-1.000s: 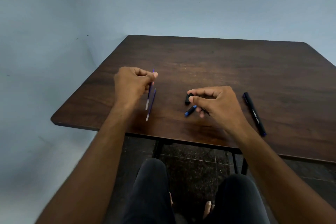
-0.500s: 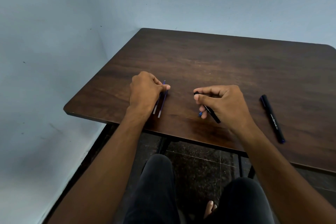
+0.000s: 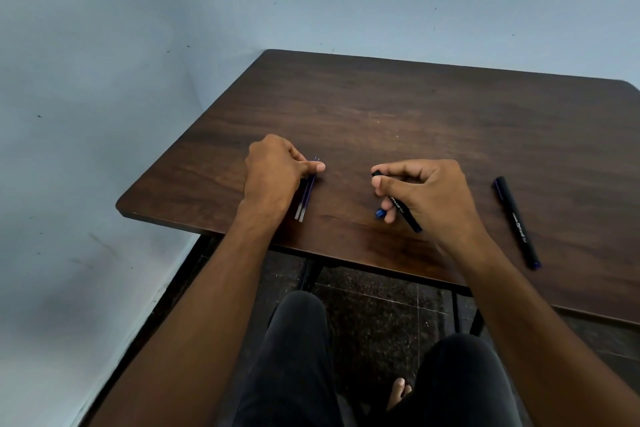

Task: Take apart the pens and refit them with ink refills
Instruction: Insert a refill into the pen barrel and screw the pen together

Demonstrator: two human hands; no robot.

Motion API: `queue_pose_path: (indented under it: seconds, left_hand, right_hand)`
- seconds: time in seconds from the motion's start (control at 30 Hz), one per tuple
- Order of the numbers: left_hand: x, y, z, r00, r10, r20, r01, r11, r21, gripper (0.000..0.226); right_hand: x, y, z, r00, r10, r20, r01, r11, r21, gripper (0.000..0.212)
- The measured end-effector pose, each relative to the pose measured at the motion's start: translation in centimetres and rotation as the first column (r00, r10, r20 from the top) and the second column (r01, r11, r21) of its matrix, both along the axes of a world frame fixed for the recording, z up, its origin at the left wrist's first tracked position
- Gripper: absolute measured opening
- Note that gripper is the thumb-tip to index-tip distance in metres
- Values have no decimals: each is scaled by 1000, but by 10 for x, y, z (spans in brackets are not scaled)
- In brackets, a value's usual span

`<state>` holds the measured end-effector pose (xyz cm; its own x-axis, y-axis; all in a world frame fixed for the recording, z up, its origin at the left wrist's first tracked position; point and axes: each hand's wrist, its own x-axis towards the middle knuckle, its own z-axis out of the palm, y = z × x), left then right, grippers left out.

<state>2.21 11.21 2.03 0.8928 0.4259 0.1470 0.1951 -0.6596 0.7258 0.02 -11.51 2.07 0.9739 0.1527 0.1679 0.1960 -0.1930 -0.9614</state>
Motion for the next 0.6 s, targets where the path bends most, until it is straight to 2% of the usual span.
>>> queue_pose_path:
  seconds: [0.17,0.37,0.5,0.6]
  left_hand:
    - [-2,0,-1,1000,0,24,0,1000,-13,31]
    - [-9,-6,4,992,-44,117,47,999,-21,25]
    - [-19,-27,14,957,-163,239,188,978,-87,25]
    - [-26,-51,16,919,-281,277,339,921,-193,27]
  right_hand:
    - [0,-3,-1,1000,-21,-9,22,999,26,9]
    - [-1,-6,6,997,-54,-49,61,987,151,9]
    - [-3,-11,8,994,-61,-86,83,958,273,9]
    - [-2,-17,10,991,-62,-118,101,929,356,10]
